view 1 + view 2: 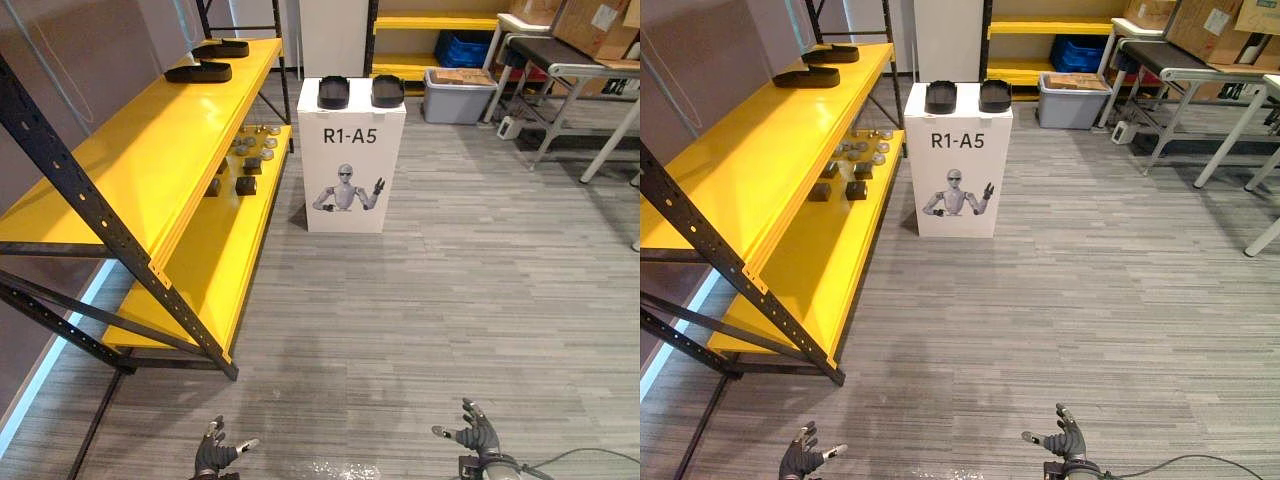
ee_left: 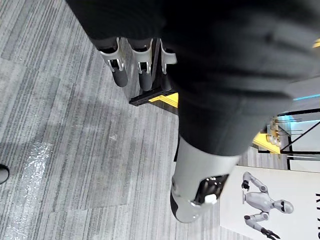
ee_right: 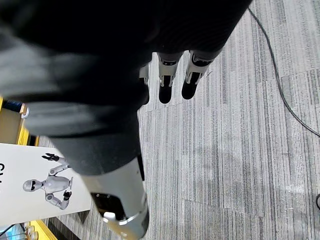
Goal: Walk over and take plastic housings, then place them on the shelf
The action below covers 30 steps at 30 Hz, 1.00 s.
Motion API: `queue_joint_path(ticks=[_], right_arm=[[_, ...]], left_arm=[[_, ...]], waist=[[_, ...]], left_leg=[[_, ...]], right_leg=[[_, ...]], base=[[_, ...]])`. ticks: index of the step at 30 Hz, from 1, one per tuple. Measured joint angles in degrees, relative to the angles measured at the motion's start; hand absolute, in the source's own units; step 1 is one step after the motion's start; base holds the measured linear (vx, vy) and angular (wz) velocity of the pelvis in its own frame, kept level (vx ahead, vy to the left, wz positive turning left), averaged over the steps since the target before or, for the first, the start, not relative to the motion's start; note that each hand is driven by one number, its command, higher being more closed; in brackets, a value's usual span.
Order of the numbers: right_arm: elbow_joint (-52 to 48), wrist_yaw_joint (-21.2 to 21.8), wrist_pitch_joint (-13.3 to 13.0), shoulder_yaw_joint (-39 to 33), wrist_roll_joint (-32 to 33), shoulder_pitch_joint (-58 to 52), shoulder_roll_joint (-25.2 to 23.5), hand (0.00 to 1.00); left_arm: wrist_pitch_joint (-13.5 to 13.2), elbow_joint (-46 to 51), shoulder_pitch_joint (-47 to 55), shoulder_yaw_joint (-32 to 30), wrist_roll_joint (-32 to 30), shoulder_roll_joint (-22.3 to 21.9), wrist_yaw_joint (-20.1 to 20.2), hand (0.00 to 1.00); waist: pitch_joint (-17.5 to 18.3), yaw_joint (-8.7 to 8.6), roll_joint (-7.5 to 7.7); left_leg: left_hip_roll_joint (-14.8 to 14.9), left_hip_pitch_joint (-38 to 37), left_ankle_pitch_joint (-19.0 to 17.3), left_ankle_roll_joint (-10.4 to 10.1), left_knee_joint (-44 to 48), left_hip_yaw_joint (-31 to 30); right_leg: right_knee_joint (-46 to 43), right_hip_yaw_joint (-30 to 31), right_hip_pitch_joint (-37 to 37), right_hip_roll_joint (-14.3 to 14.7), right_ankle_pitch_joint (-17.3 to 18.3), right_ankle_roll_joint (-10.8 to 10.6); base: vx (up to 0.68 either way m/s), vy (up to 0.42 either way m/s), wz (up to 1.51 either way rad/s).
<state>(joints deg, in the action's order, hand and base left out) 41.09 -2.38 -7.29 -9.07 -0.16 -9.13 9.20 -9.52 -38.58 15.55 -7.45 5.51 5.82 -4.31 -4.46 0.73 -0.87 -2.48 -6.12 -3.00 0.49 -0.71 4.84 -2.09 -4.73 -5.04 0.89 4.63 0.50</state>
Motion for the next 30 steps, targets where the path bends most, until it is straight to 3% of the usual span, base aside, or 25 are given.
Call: queue_joint_path(ticks=[8, 12, 14, 16, 18, 20, 22, 23, 25, 26, 27, 29, 30], right_arm=[[0.0, -1.1, 0.0, -1.9, 2.0, 1.3, -0.6, 0.0], [0.0, -1.9, 0.0, -2.3, 2.8, 3.2, -0.4, 0.0], [0.0, -2.3, 0.1, -2.3, 2.9, 4.2, -0.2, 0.0], [0.0, -2.3, 0.3, -2.2, 2.9, 5.0, -0.1, 0.0], [0.0, -2.3, 0.4, -2.0, 2.9, 4.9, -0.2, 0.0], [-0.2, -2.4, 0.4, -2.0, 2.9, 5.0, -0.2, 0.0], [-0.4, -2.5, 0.4, -2.0, 2.9, 5.1, 0.2, 0.0], [-0.4, -2.7, 0.4, -2.0, 2.9, 5.2, 0.5, 0.0], [-0.4, -2.8, 0.5, -1.9, 2.9, 5.5, 1.0, 0.0], [-0.6, -3.1, 0.5, -1.5, 2.9, 5.4, 1.5, 0.0], [-0.8, -3.2, 0.6, -0.8, 2.9, 5.6, 2.4, 0.0], [-2.1, -3.2, 0.6, -0.5, 2.9, 6.9, 2.1, 0.0], [-2.3, -3.1, 0.6, 0.5, 2.9, 7.5, 2.0, 0.0]], left_arm=[[0.0, 3.0, 0.0, 0.0, 0.6, -0.1, 0.0, 0.0], [0.0, 5.2, -0.1, 0.0, 2.3, -0.4, -0.1, 0.0], [0.0, 6.4, -0.2, 0.0, 2.4, -0.7, -0.2, 0.0], [0.0, 6.7, -0.9, 0.0, 2.9, -1.0, -0.4, 0.0], [0.0, 6.7, -2.4, 0.0, 3.4, -0.6, -0.6, 0.0], [0.1, 6.6, -2.3, 0.5, 3.6, -0.2, -1.0, 0.0], [0.1, 6.6, -3.8, 1.0, 4.1, 0.1, -1.6, 0.0], [0.0, 6.6, -5.6, 1.0, 4.5, 0.3, -1.9, 0.0], [-0.2, 6.6, -7.1, 1.1, 4.5, 0.7, -2.3, 0.0], [-0.4, 6.6, -7.3, 1.5, 4.4, 1.1, -2.5, 0.0], [-0.3, 6.1, -7.2, 1.7, 4.4, 0.6, -2.6, 0.0], [-0.5, 6.2, -7.1, 1.8, 4.3, 0.4, -2.5, 0.0], [-0.4, 6.1, -7.0, 1.7, 4.3, 0.1, -2.5, 0.0]], waist=[[-0.2, 0.28, -0.42], [-0.8, 0.46, -1.23], [-1.4, 0.62, -1.87], [-2.4, 0.77, -2.74], [-3.9, 0.58, -2.29], [-4.1, 0.23, -2.41], [-5.1, -0.43, -2.49], [-6.0, -1.03, -3.04], [-6.5, -1.91, -2.76], [-6.4, -2.31, -1.89], [-6.2, -2.3, -2.91], [-6.0, -2.45, -2.96], [-6.2, -2.37, -3.21]], left_leg=[[0.3, 1.1, -0.2, 0.1, -0.7, 2.6], [1.0, 4.0, -3.4, 1.1, 3.3, 4.8], [1.3, 5.7, -6.1, 1.3, 6.3, 5.7], [1.8, 5.0, -8.0, 2.0, 7.7, 6.1], [1.6, 2.7, -9.5, 2.2, 8.5, 5.6], [1.5, 1.2, -11.6, 2.2, 9.4, 4.8], [2.3, -1.0, -11.9, 2.6, 8.9, 3.2], [3.7, -2.1, -12.3, 2.0, 8.0, 1.2], [5.5, -3.7, -12.7, 0.6, 6.6, -1.3], [5.8, -5.4, -14.1, -1.8, 6.8, -2.4], [7.6, -5.9, -14.9, -3.0, 8.9, -2.9], [9.1, -1.7, -13.7, -4.6, 18.4, -3.0], [10.9, 3.1, -10.6, -4.0, 31.3, -2.7]], right_leg=[[0.7, 2.5, 2.1, 0.6, -0.6, 0.5], [-0.4, 4.6, 4.2, 1.0, -0.4, 0.2], [-5.8, 5.2, 7.2, 1.0, 2.3, -1.4], [-24.3, 2.5, 15.5, 0.4, 5.7, -4.3], [-39.1, -2.4, 21.6, -2.3, 6.7, -3.9], [-42.1, -5.6, 25.4, -5.0, 7.3, -4.0], [-37.6, -7.1, 27.8, -5.6, 7.9, -3.8], [-31.0, -7.1, 29.5, -4.8, 7.4, -3.4], [-18.9, -6.6, 30.5, -3.9, 2.5, -3.1], [-14.5, -6.2, 30.6, -4.2, -6.3, -1.9], [-18.1, -7.1, 30.9, -3.5, -8.0, 1.4], [-19.4, -7.5, 30.3, -2.4, -4.4, 2.8], [-17.9, -8.0, 26.9, -0.7, -3.1, 3.9]], base=[[-0.01, 0.003, -0.16], [0.0, 0.019, -0.31], [0.02, 0.034, -0.34], [0.04, 0.061, -0.19], [0.13, 0.072, 0.14], [0.25, 0.037, 0.21], [0.4, -0.054, 0.49], [0.44, -0.124, 0.84], [0.47, -0.191, 0.86], [0.68, -0.332, 0.51], [0.6, -0.303, 0.38], [0.54, -0.279, 0.06], [0.61, -0.287, 0.04]])
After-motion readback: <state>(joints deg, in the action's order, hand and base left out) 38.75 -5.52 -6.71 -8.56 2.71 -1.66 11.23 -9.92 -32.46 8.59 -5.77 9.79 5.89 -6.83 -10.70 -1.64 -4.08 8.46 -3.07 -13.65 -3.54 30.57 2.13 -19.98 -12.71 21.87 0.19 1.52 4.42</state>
